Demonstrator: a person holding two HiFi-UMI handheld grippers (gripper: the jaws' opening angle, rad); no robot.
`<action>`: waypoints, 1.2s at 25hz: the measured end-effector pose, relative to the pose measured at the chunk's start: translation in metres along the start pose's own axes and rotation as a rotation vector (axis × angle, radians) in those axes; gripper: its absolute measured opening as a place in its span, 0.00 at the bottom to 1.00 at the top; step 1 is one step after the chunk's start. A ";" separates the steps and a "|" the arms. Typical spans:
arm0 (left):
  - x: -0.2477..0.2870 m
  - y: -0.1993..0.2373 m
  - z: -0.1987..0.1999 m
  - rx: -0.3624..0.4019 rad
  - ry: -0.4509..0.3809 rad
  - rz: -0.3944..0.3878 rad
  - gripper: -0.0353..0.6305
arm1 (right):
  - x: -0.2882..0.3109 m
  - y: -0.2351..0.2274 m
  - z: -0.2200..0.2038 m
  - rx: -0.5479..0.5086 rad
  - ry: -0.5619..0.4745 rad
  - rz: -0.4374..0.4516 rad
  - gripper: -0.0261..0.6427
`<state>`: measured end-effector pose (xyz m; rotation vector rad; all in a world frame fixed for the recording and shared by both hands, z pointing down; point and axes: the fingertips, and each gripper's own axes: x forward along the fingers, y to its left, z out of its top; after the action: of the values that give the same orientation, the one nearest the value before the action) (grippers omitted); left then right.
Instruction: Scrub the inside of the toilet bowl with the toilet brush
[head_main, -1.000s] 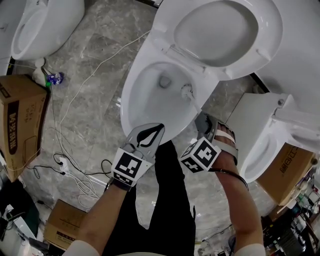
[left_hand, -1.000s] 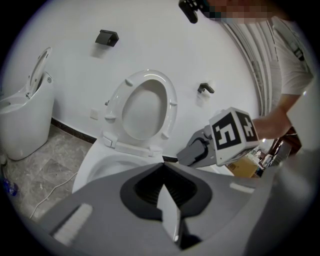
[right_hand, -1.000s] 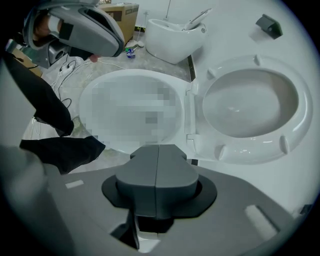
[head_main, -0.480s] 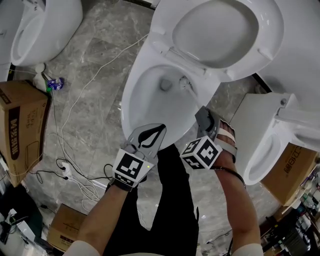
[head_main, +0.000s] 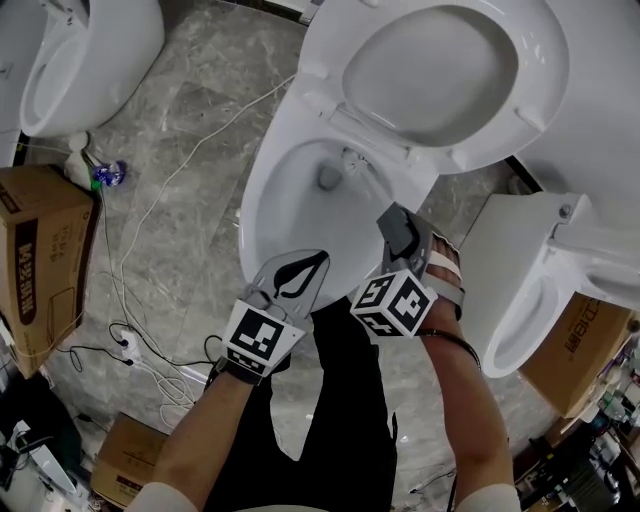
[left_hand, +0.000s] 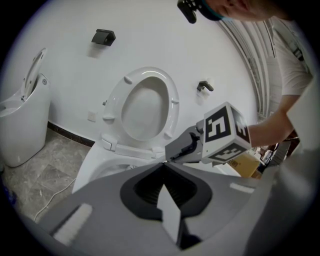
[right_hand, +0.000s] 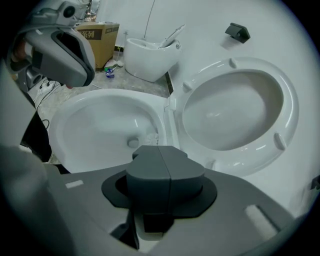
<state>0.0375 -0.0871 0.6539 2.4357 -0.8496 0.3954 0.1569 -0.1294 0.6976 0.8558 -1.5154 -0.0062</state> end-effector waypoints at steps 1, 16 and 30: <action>-0.001 0.002 0.000 0.002 0.002 0.004 0.06 | 0.002 0.002 0.006 -0.003 -0.015 -0.001 0.29; -0.030 0.006 0.000 -0.029 0.005 0.040 0.06 | -0.017 0.083 -0.010 0.226 -0.053 0.216 0.29; -0.026 0.031 -0.046 -0.051 0.020 0.058 0.06 | 0.034 0.143 0.024 0.088 -0.169 0.204 0.29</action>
<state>-0.0067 -0.0694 0.6921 2.3607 -0.9118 0.4138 0.0688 -0.0552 0.7921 0.7820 -1.7679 0.1425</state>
